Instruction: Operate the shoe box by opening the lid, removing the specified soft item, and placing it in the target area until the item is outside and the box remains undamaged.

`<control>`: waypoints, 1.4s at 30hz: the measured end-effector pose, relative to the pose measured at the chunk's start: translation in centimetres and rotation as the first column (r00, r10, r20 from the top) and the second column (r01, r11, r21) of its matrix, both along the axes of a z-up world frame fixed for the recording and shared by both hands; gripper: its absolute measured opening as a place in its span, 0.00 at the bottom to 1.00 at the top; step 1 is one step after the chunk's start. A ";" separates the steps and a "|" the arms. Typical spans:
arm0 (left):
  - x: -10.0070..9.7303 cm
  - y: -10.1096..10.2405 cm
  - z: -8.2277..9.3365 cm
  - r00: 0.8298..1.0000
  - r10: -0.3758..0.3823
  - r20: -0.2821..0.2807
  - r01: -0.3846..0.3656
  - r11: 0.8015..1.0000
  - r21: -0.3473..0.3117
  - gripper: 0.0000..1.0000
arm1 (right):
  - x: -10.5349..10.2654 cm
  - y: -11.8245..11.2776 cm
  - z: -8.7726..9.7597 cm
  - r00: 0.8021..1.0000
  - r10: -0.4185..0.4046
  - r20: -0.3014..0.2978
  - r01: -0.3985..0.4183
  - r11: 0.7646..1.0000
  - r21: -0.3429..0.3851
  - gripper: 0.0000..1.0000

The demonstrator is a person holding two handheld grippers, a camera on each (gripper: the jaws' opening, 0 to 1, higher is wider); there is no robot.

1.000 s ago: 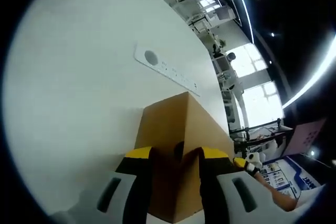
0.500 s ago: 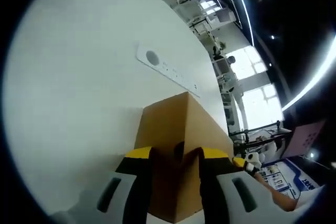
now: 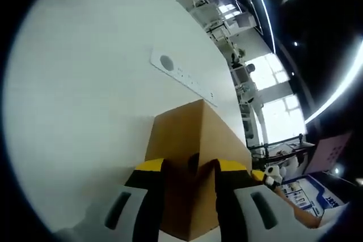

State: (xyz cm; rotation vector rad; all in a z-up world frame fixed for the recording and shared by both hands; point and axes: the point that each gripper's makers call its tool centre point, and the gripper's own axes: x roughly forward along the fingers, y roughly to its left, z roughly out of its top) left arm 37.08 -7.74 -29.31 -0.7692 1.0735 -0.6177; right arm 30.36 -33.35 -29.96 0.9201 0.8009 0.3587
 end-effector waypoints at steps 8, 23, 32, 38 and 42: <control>-0.5 0.1 0.1 1.000 0.011 0.002 -0.011 1.000 -0.002 0.33 | 0.1 0.1 0.1 1.000 0.018 0.002 -0.018 1.000 0.003 0.29; -1.2 0.3 0.0 0.999 0.036 0.001 -0.036 0.999 -0.004 0.33 | 0.6 -0.1 0.1 0.999 0.034 0.005 -0.034 0.999 -0.016 0.29; -1.6 0.4 0.1 0.999 0.045 0.000 -0.045 0.999 -0.006 0.33 | 0.7 -0.1 0.1 0.999 0.044 0.005 -0.044 0.999 -0.024 0.29; -1.8 0.4 0.1 0.999 0.049 -0.003 -0.049 0.999 -0.008 0.33 | 0.7 -0.2 0.1 0.999 0.049 0.007 -0.049 0.999 -0.020 0.29; -2.0 0.5 0.0 0.998 0.059 -0.005 -0.059 0.998 -0.010 0.33 | 0.8 -0.3 0.0 0.999 0.050 0.002 -0.050 0.999 -0.018 0.29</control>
